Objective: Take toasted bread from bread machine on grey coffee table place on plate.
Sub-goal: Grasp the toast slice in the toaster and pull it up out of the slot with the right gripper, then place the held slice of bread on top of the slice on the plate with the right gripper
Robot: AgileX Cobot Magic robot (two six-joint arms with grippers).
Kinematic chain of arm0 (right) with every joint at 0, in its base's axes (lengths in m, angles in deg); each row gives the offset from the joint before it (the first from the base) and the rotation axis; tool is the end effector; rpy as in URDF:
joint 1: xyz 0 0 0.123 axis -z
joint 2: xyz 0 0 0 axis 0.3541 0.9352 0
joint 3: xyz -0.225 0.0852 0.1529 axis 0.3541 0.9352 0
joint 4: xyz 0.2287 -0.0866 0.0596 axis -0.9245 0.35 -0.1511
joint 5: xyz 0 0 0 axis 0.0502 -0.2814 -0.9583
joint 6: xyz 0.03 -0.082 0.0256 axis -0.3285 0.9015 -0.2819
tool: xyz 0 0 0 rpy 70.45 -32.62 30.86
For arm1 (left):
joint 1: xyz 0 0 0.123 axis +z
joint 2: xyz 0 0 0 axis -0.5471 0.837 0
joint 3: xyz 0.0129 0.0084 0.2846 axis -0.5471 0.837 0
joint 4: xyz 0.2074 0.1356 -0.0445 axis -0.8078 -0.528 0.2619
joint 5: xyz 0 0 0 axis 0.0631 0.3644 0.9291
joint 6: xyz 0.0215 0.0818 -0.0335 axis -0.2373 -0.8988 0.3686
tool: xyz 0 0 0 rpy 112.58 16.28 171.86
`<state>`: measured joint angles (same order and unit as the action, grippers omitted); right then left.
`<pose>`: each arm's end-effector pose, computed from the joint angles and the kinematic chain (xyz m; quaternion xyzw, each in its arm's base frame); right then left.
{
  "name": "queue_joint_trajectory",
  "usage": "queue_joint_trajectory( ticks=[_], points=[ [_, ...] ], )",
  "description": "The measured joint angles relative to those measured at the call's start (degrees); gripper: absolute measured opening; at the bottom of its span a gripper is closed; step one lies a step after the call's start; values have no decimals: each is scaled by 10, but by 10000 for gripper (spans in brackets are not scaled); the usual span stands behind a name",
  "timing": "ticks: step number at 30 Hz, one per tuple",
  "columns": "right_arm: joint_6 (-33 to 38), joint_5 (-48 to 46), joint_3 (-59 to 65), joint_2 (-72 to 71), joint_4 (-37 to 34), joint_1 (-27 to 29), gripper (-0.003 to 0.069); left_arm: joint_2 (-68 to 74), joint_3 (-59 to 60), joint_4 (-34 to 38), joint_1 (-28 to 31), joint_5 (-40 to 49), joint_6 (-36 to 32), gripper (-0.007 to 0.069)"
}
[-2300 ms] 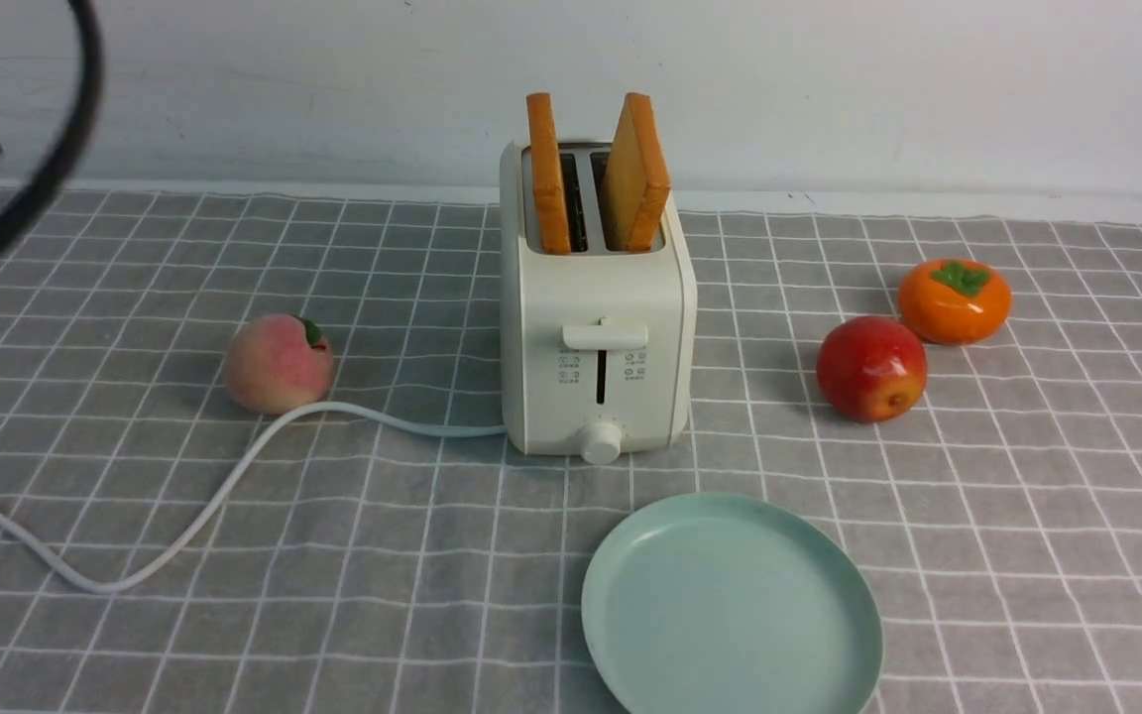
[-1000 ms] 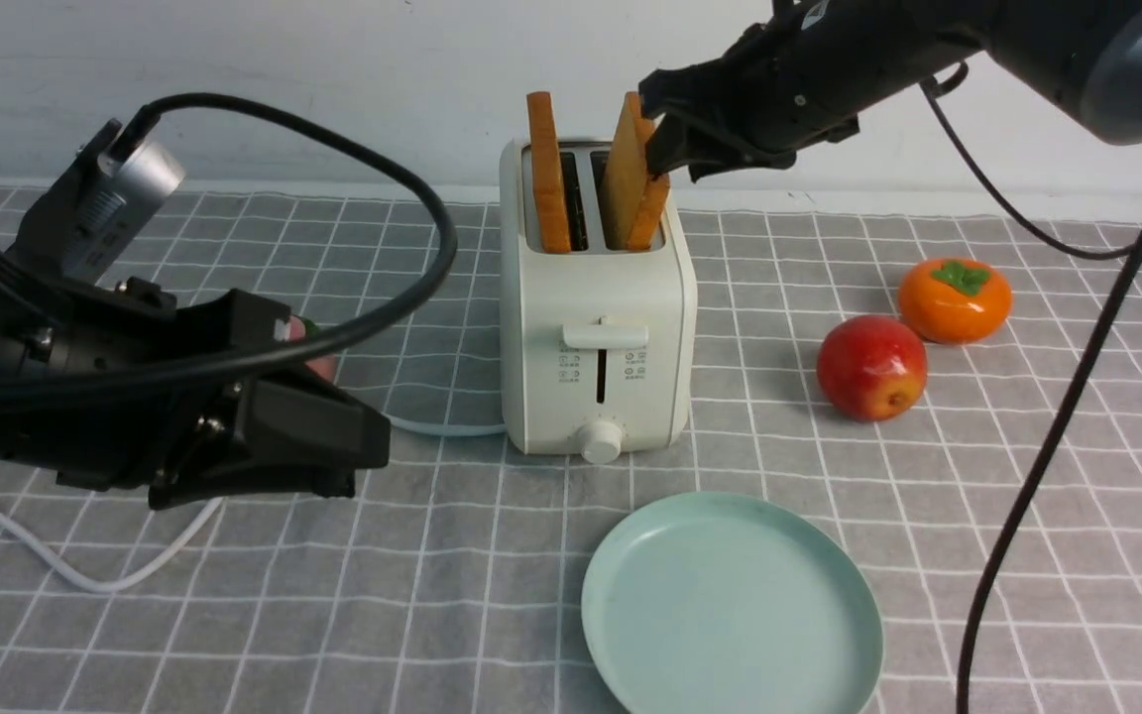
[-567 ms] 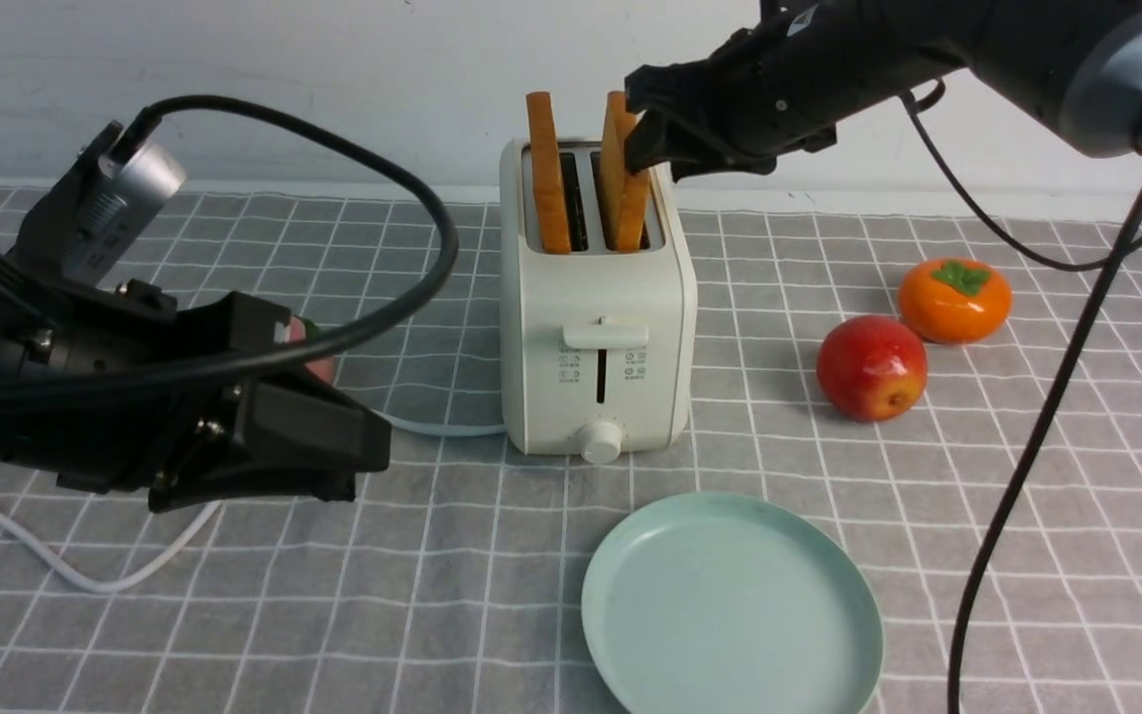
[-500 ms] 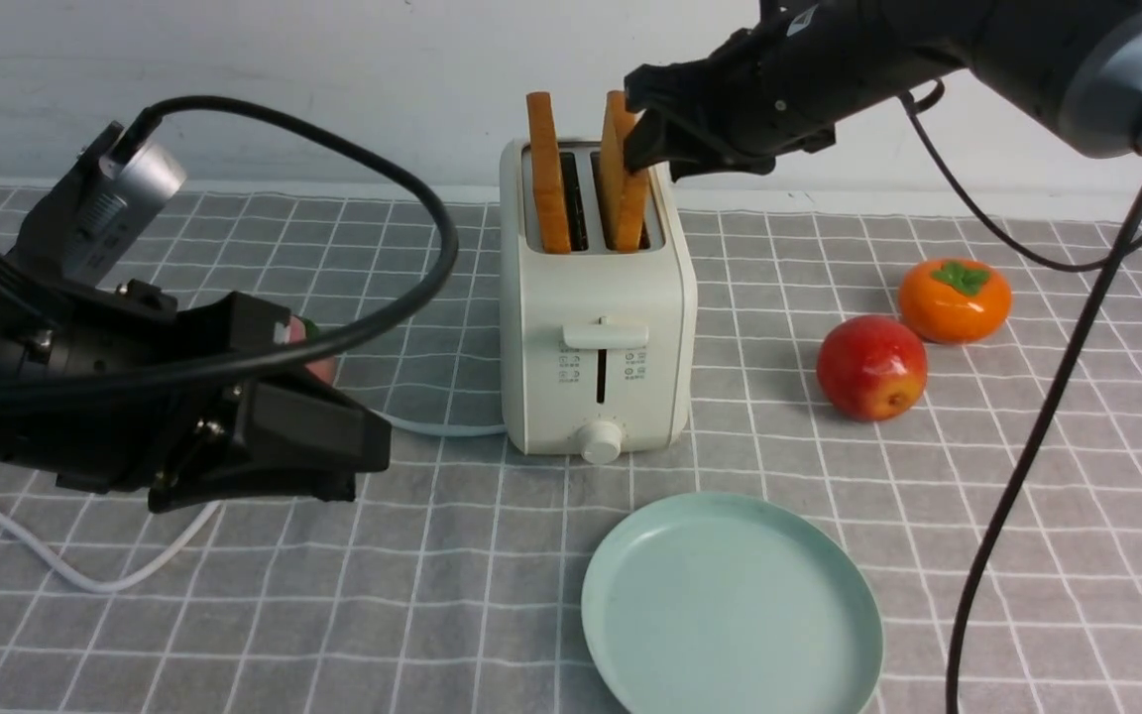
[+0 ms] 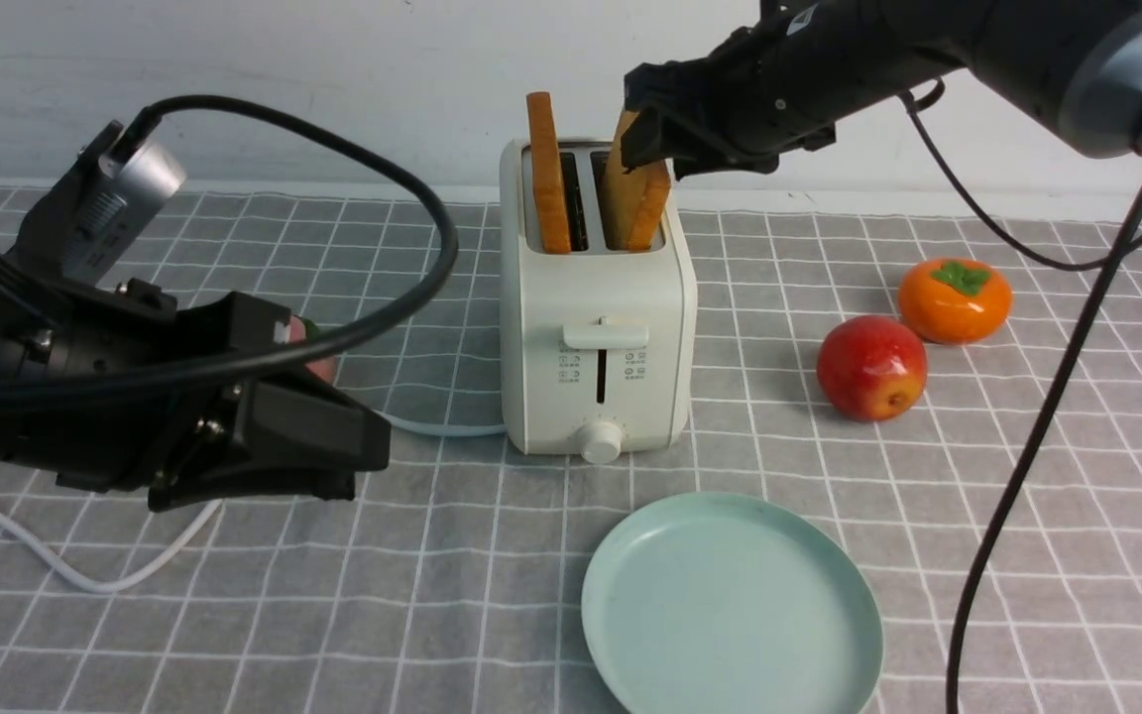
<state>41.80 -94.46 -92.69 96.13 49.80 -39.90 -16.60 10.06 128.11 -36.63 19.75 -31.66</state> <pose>0.4570 0.1891 0.3379 -0.1106 0.8816 0.2613 0.3771 0.2183 -0.0769 0.3313 0.0003 0.8891 -0.4065 0.2104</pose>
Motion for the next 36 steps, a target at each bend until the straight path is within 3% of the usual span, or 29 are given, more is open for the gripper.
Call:
queue_joint_trajectory(
  ticks=[4, 7, 10, 13, 21, 26, 29, 33, 36],
  points=[
    [0, -1, -1, 10, 12, 0, 347, 0, 0, 0, 0, -3, 0, 238],
    [0, -2, -2, 18, 8, 0, 269, 0, 0, 0, 0, -3, 0, 238],
    [0, -3, -3, 18, -3, 0, 127, 0, 0, 0, 0, -4, 0, 238],
    [1, -10, -3, 10, -3, 0, 61, 0, 0, 0, 0, -4, 0, 238],
    [29, -44, -2, -96, 31, 12, 59, 0, 0, 0, 0, -4, 0, 238],
    [31, -141, -5, -175, 97, 45, 59, 0, 0, 0, 0, -4, 0, 238],
    [1, -247, -5, -199, 134, 66, 59, 0, 0, 0, 0, -3, 0, 238],
    [-61, -256, 54, -197, 125, 67, 59, 0, 0, 0, 0, -3, 0, 238],
    [-76, -256, 159, -192, 72, 52, 59, 0, 0, 0, 0, -2, 0, 238]
  ],
)
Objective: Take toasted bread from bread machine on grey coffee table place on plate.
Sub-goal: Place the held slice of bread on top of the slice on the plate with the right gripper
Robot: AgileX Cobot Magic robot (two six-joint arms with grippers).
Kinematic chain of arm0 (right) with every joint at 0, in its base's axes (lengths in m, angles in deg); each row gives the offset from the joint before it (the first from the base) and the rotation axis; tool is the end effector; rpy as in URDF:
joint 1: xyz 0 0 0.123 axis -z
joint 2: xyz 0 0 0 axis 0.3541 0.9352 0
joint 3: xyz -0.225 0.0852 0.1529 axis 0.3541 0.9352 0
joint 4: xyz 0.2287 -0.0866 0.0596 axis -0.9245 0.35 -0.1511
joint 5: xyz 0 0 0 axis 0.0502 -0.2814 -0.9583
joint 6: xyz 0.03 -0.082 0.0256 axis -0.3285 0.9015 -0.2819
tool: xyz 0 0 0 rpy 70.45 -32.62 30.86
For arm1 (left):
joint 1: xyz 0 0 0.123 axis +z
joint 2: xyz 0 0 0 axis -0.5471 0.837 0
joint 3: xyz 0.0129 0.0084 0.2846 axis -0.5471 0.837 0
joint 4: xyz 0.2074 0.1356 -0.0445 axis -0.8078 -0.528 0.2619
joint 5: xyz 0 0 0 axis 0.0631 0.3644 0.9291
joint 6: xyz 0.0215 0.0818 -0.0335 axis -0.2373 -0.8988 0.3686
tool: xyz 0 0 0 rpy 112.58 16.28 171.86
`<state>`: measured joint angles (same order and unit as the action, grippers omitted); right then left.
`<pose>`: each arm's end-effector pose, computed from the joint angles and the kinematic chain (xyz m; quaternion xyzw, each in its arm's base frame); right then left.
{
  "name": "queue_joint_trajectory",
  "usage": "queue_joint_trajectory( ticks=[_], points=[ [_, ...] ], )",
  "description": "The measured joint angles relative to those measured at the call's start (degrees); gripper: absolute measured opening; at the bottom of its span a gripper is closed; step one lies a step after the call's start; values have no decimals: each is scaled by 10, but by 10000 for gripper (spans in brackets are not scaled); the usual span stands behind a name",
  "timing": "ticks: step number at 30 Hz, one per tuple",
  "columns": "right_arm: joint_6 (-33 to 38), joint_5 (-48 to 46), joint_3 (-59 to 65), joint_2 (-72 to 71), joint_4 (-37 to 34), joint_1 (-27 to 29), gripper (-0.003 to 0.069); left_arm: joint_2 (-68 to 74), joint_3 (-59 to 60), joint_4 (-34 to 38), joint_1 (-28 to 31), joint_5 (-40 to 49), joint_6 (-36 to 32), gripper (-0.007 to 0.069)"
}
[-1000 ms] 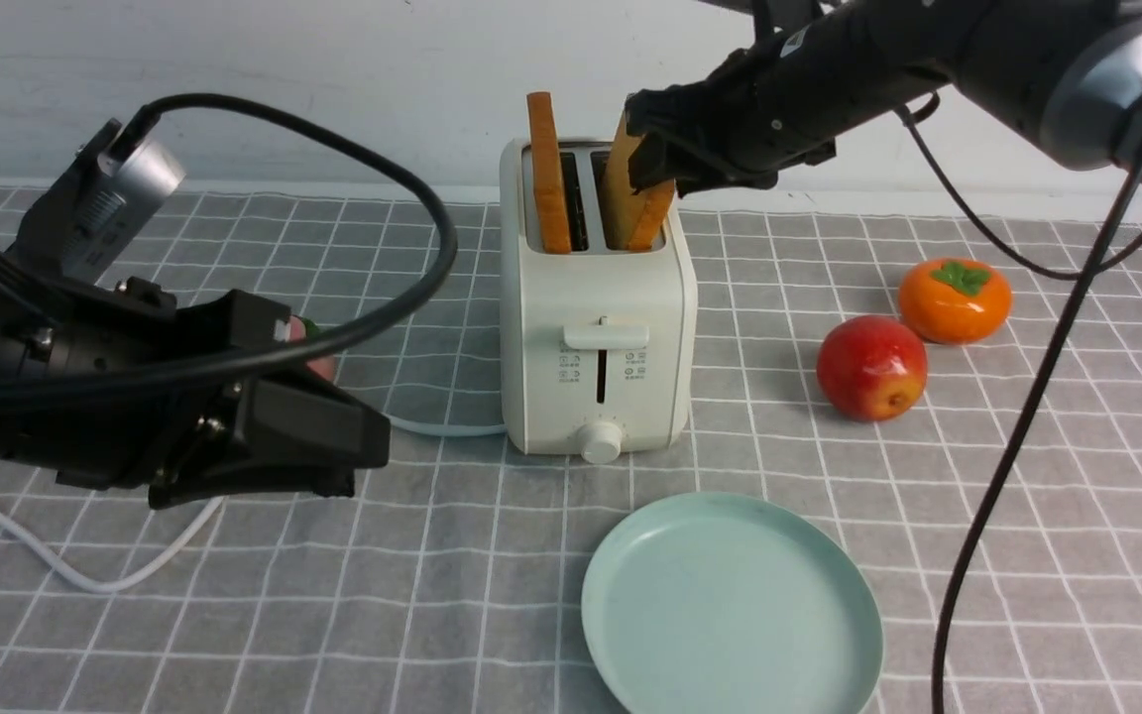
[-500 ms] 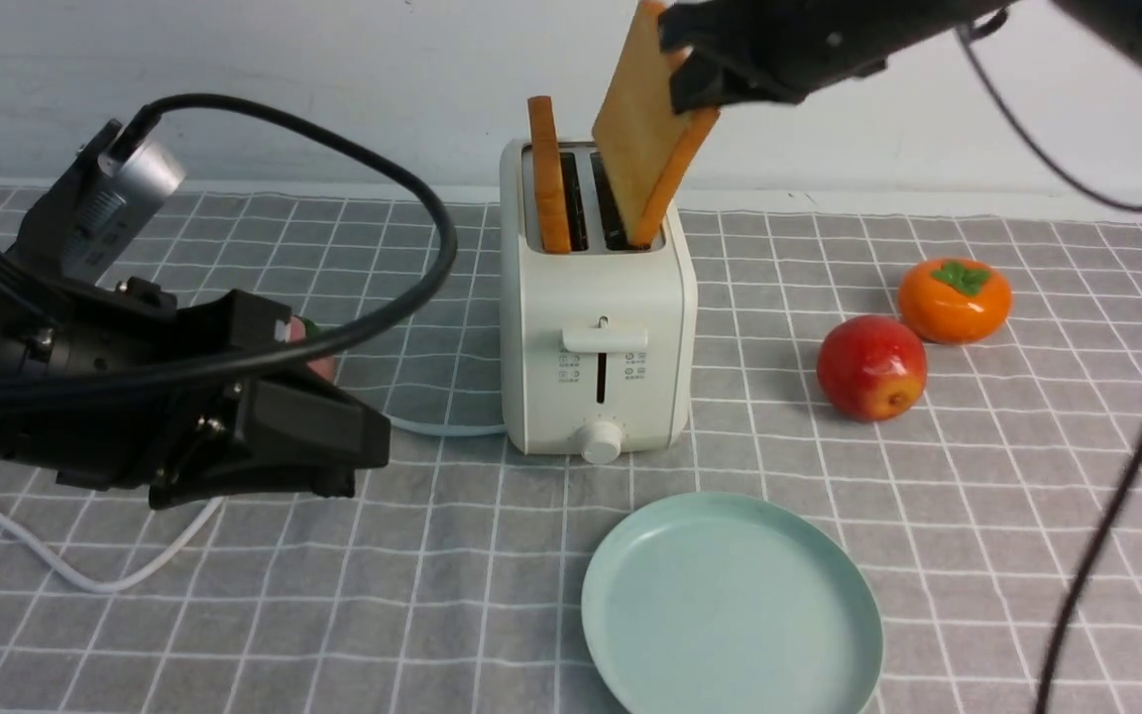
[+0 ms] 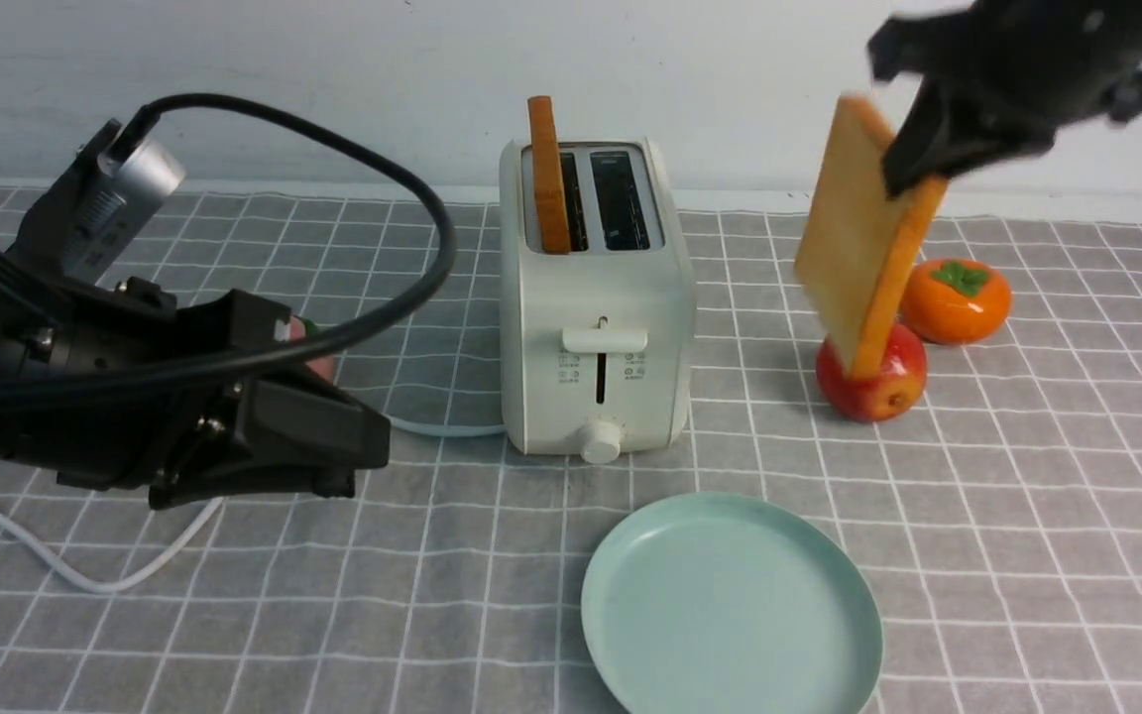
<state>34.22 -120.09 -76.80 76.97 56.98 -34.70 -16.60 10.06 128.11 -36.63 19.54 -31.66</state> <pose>0.3620 0.1187 0.3742 -0.0794 0.9561 0.1946 0.2041 0.2186 -0.0768 0.3313 -0.0006 0.8889 -0.4061 0.2120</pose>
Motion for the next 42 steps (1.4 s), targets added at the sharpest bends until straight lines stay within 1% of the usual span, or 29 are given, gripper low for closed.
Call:
queue_joint_trajectory(
  ticks=[1, 3, 4, 7, 8, 9, 10, 13, 16, 19, 22, 24, 25, 26, 29, 30, 31, 34, 38, 39, 40, 42],
  points=[
    [1, 0, 7, 1, -4, -1, 59, 0, 0, 0, 0, 0, 0, 238],
    [15, 1, 90, 3, -57, -19, 59, 0, 0, 0, 0, 0, 0, 238],
    [17, 1, 96, 3, -61, -21, 59, 0, 0, 0, 0, 0, 0, 238],
    [76, 11, 180, 3, -148, -43, 59, 0, 0, 0, 0, 1, 0, 238],
    [80, 12, 184, 3, -148, -44, 59, 0, 0, 0, 0, 1, 0, 238],
    [114, 28, 216, 3, -187, -51, 59, 0, 0, 0, 0, 1, 0, 238],
    [133, 35, 230, 3, -205, -54, 59, 0, 0, 0, 0, 1, 0, 238],
    [164, 52, 261, 3, -230, -57, 59, 0, 0, 0, 0, 1, 0, 238],
    [171, 66, 285, -1, -232, -56, 79, 0, 0, 0, 0, 1, 0, 238],
    [161, 74, 298, -3, -205, -56, 133, 0, 0, 0, 0, 1, 0, 238],
    [147, 78, 305, -2, -167, -56, 219, 0, 0, 0, 0, 2, 1, 238],
    [145, 79, 305, -1, -158, -56, 304, 0, 0, 0, 0, 4, 1, 238],
    [145, 79, 305, -1, -157, -56, 312, 0, 0, 0, 0, 4, 1, 238],
    [149, 80, 305, -1, -157, -56, 365, 0, 0, 0, 0, 6, 1, 238],
    [175, 74, 305, -7, -157, -55, 449, 0, 0, 7, 0, 32, 2, 238],
    [179, 73, 305, -8, -157, -55, 456, 0, 0, 8, 0, 34, 2, 238],
    [197, 57, 301, -20, -155, -51, 479, 0, 0, 19, 0, 48, 1, 238],
    [204, 37, 291, -42, -154, -43, 487, 0, 0, 45, 0, 52, -10, 238],
    [207, 26, 278, -105, -157, -19, 482, 0, 0, 124, 0, 48, -71, 244],
    [207, 26, 278, -112, -158, -16, 480, 0, 0, 129, 0, 48, -71, 244],
    [207, 25, 277, -139, -158, -9, 472, 0, -4, 163, 0, 27, -105, 261],
    [207, 24, 277, -159, -158, -7, 465, 0, -11, 175, 0, 3, -116, 275]
  ],
)
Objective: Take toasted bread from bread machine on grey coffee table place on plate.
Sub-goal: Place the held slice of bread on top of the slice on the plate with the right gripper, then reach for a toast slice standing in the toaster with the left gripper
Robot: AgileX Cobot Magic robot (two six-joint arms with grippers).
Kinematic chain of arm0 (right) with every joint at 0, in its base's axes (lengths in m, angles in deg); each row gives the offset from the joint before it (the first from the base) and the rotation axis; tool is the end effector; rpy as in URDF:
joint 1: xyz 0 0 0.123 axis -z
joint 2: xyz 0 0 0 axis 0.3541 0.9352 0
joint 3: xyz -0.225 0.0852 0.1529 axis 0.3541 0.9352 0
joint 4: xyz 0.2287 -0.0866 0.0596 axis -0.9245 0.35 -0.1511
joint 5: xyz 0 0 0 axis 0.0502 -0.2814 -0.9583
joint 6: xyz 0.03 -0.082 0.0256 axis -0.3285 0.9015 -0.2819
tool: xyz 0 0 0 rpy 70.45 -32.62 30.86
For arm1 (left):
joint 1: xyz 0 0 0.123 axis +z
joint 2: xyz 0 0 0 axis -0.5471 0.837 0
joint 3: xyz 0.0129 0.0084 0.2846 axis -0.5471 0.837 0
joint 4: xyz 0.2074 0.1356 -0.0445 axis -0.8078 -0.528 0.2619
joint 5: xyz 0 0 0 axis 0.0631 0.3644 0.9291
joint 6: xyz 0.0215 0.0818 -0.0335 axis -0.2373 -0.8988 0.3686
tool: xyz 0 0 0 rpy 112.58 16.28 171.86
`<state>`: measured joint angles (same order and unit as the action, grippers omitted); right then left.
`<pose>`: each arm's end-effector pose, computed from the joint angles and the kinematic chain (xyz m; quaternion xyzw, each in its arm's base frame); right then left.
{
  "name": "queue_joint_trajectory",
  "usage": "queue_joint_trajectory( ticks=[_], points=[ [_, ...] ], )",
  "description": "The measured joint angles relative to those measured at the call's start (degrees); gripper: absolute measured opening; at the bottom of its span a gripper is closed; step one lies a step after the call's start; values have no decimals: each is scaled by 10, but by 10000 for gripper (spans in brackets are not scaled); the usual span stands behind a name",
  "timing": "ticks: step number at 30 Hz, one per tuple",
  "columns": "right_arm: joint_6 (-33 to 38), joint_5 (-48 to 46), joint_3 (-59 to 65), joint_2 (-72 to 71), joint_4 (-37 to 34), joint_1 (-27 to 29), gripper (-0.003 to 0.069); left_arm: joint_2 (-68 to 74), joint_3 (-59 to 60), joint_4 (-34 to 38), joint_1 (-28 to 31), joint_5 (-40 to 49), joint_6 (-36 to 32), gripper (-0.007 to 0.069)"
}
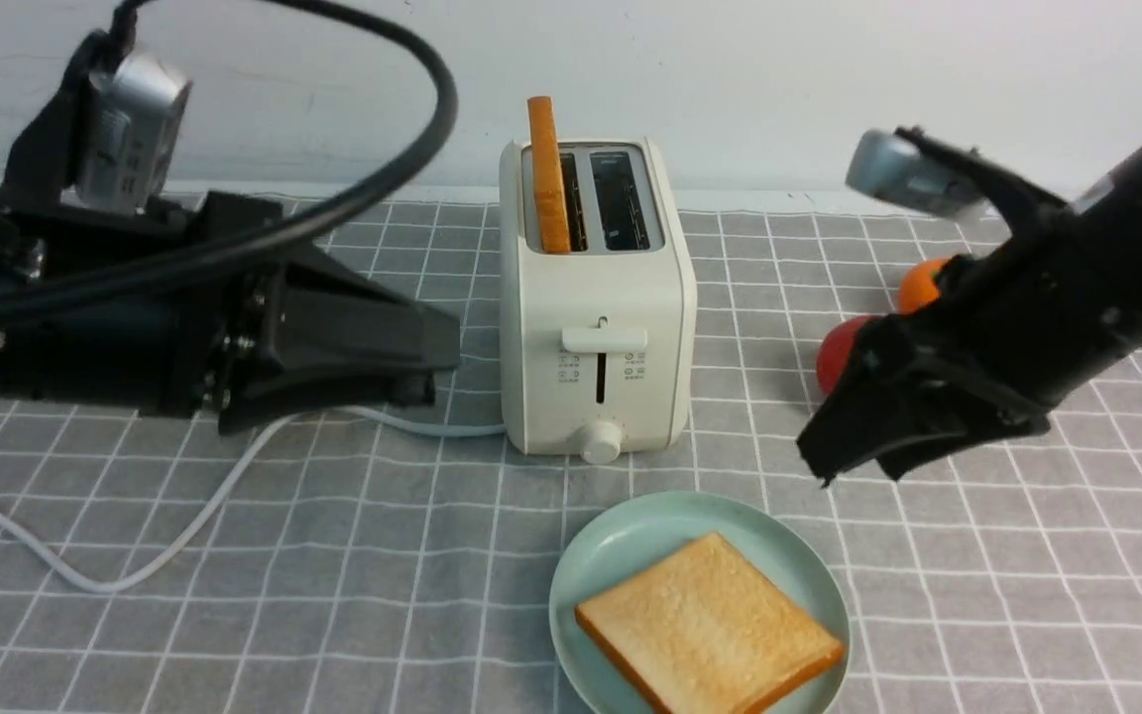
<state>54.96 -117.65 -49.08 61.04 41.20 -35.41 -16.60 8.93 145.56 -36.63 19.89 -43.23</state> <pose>0.2753 0.1219 0.3434 -0.2053 0.9230 0.2864 0.1547 0.2215 -0.0883 0.3580 0.0333 0.8183 -0.5070 0.2688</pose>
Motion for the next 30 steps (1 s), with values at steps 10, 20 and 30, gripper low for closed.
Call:
queue_joint_trajectory(
  ticks=[10, 20, 30],
  points=[
    [-9, 10, 27, -130, 50, 1, 389, 99, -291, -145, 0, -88, 63, 542],
    [-70, 69, 170, -221, 89, 1, 288, 281, -507, -366, -121, -100, 149, 629],
    [-70, 74, 192, -279, 98, 1, 245, 492, -672, -701, -198, -69, 513, 620]
  ],
)
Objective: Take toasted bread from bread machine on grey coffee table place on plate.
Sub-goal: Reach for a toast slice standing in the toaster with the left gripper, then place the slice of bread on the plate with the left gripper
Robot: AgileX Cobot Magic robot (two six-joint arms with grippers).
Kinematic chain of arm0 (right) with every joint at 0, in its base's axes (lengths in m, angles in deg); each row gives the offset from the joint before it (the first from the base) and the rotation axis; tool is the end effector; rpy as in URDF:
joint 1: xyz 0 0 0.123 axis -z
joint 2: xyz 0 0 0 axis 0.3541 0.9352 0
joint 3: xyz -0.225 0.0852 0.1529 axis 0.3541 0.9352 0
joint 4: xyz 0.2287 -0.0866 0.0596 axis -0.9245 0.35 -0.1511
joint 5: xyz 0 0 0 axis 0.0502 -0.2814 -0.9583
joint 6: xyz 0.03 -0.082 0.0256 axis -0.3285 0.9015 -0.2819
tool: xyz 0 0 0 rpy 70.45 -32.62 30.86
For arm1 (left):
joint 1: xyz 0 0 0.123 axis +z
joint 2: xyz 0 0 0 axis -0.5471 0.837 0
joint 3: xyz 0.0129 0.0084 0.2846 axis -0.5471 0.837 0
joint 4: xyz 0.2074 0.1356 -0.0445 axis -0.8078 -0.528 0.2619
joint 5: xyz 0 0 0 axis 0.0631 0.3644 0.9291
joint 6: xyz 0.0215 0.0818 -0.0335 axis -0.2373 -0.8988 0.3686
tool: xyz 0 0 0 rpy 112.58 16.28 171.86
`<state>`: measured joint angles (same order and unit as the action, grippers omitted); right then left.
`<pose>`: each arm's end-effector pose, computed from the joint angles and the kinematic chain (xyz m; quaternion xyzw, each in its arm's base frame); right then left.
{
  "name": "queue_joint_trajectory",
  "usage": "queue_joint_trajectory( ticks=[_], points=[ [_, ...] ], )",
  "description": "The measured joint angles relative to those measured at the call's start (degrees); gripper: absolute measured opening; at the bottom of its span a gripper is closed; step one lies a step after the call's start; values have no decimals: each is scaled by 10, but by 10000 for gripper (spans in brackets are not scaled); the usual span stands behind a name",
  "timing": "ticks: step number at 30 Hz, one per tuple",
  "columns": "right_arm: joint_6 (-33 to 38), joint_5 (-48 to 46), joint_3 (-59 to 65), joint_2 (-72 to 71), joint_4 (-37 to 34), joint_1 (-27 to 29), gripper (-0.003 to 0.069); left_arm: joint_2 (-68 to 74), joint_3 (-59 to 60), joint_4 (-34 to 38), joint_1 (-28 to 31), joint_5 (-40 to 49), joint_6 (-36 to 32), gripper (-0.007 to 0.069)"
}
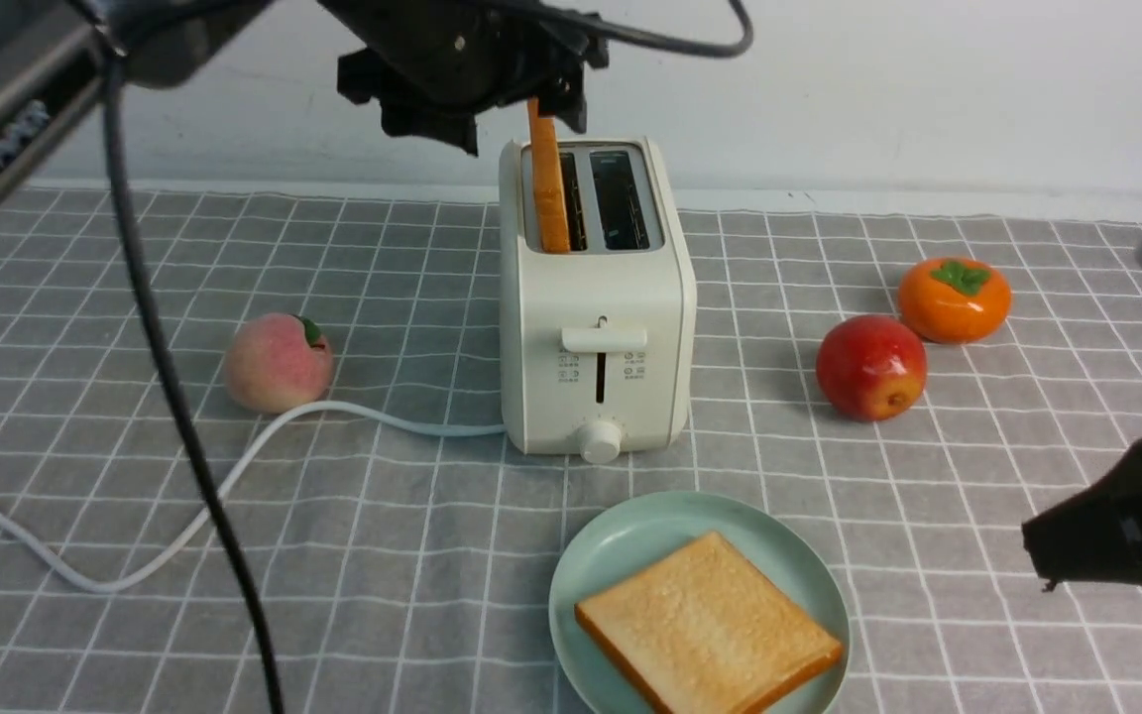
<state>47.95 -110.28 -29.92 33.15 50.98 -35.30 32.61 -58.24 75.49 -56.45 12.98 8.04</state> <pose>0.1652 0.0776 0.3599 -0.1649 0.9209 0.2194 0.2767 0.4364 -0.1893 0.3596 -0.0062 0.9164 -0.1689 0.3629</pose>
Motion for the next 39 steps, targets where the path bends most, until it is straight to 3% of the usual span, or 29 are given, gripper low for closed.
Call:
queue_joint_trajectory(
  ticks=[7, 9, 13, 16, 17, 18, 23, 29, 31, 34, 39],
  points=[
    [1, 1, 5, -7, 3, 0, 244, 42, -8, -12, 2, -25, 9, 540],
    [1, 2, 9, -7, 5, 0, 244, 43, -8, -12, 1, -31, 7, 486],
    [1, 5, 17, -7, 10, 0, 244, 42, -8, -6, 1, -36, 5, 330],
    [1, 6, 19, -7, 18, 0, 244, 32, -9, 11, 1, -28, -9, 120],
    [1, 8, 19, -7, 18, 0, 244, 31, -9, 11, 1, -27, -11, 109],
    [1, 9, 19, -7, 19, 0, 244, 21, -9, 14, 2, -19, -18, 47],
    [1, 15, 19, -7, 23, 0, 244, -51, -9, 16, 21, 9, -48, 39],
    [1, 4, 19, -7, 30, 0, 244, -198, -15, 28, 55, 157, -113, 39],
    [1, -5, 19, -7, 30, 0, 244, -225, 0, 68, 53, 180, -162, 39],
    [1, -5, 19, -7, 30, 0, 244, -259, 73, 209, 40, 186, -277, 39],
    [1, 4, 19, -7, 25, 0, 244, -261, 231, 423, 3, 186, -406, 39]
  ],
)
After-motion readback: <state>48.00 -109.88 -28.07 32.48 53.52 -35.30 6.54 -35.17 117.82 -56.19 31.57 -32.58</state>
